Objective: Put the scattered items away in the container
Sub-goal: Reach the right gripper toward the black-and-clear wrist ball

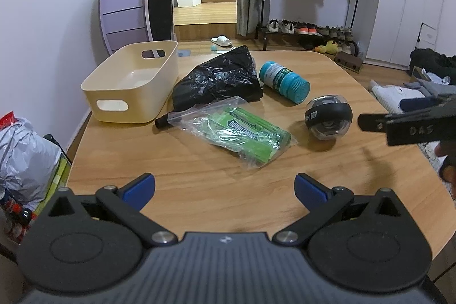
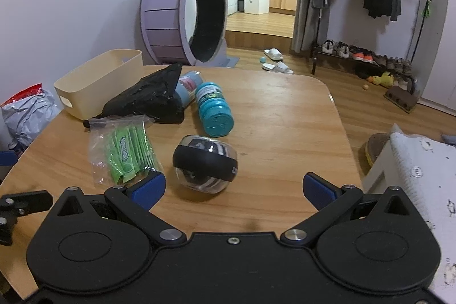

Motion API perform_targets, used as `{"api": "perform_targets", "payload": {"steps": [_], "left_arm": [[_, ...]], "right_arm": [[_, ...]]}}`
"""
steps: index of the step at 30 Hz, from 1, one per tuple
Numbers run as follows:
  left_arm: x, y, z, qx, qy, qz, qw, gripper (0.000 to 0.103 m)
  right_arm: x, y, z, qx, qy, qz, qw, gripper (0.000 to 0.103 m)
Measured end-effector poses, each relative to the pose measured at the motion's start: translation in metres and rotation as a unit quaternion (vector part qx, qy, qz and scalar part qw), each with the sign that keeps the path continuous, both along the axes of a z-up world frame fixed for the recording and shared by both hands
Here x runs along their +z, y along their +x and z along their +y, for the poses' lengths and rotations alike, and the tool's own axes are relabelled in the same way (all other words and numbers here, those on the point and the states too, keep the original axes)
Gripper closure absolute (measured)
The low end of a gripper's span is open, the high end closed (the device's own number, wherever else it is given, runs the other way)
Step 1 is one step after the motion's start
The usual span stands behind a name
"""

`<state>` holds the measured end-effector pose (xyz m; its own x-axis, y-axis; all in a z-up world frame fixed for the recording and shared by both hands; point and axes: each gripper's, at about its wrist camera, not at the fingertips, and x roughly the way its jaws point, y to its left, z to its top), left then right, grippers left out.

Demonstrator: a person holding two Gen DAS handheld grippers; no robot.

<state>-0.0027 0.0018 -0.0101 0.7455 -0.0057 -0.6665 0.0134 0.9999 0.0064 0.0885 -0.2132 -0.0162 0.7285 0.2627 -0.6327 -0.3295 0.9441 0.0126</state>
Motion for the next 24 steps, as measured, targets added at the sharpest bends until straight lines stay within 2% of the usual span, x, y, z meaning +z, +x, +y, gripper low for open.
{"api": "perform_targets", "payload": {"steps": [5, 13, 19, 21, 23, 24], "left_arm": [[-0.003, 0.0, 0.005, 0.003, -0.007, -0.001, 1.0, 0.0], [-0.008, 0.003, 0.017, 0.014, -0.025, -0.001, 0.9996, 0.0], [-0.01, 0.004, 0.025, 0.022, -0.038, -0.003, 0.999, 0.0], [-0.01, 0.004, 0.026, 0.023, -0.039, -0.004, 0.999, 0.0], [-0.01, 0.004, 0.028, 0.024, -0.041, -0.004, 0.9989, 0.0], [-0.011, 0.004, 0.028, 0.025, -0.042, -0.003, 0.9988, 0.0]], "right_arm": [[-0.017, 0.009, 0.008, 0.011, 0.007, 0.005, 1.0, 0.0], [-0.036, 0.032, 0.017, -0.002, 0.038, 0.027, 0.999, 0.0], [-0.046, 0.041, 0.027, -0.004, 0.033, 0.025, 0.999, 0.0], [-0.048, 0.042, 0.026, -0.004, 0.038, 0.022, 0.999, 0.007], [-0.05, 0.043, 0.024, -0.005, 0.046, 0.022, 0.999, 0.023], [-0.05, 0.044, 0.022, -0.003, 0.054, 0.024, 0.998, 0.026]]}}
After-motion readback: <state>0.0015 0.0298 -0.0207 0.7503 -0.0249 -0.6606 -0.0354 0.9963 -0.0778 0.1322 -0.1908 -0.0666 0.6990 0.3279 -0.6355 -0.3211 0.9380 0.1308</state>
